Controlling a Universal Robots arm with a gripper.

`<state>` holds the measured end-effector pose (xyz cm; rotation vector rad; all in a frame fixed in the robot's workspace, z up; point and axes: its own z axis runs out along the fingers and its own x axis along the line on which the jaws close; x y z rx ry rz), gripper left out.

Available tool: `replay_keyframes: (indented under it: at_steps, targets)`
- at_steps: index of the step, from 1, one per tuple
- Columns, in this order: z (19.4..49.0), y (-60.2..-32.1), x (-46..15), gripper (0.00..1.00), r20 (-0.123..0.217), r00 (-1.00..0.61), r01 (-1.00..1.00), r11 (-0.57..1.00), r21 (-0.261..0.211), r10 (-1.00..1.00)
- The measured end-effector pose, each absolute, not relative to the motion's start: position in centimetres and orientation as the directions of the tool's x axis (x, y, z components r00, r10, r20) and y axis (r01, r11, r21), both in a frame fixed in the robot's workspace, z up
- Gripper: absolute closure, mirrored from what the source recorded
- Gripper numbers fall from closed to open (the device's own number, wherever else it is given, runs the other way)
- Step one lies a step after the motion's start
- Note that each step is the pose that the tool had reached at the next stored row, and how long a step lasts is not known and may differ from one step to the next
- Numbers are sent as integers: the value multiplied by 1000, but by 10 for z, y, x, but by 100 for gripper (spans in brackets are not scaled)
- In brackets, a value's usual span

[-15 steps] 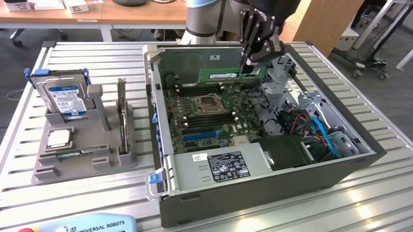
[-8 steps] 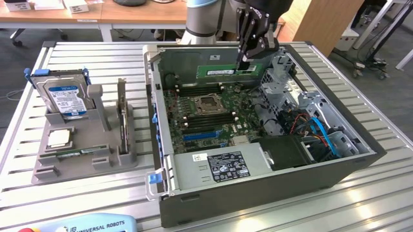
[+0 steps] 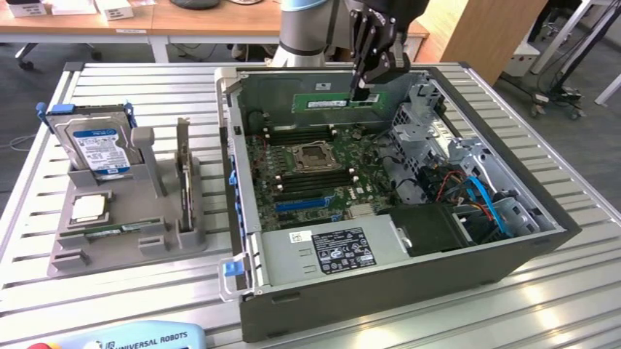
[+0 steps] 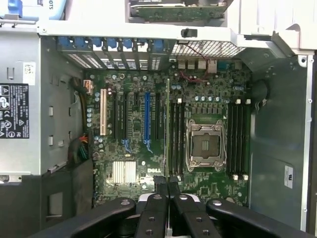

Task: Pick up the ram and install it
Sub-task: 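Pick up the ram and move it above insertion slot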

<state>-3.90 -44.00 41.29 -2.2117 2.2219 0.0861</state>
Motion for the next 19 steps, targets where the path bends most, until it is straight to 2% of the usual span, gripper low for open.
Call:
replay_keyframes:
  at_steps: [12, 19]
  targets:
    - [411, -439, -39, 88, -43, -5, -999, 4, 35, -999]
    - [399, -438, -39, 88, -43, -5, -999, 4, 35, -999]
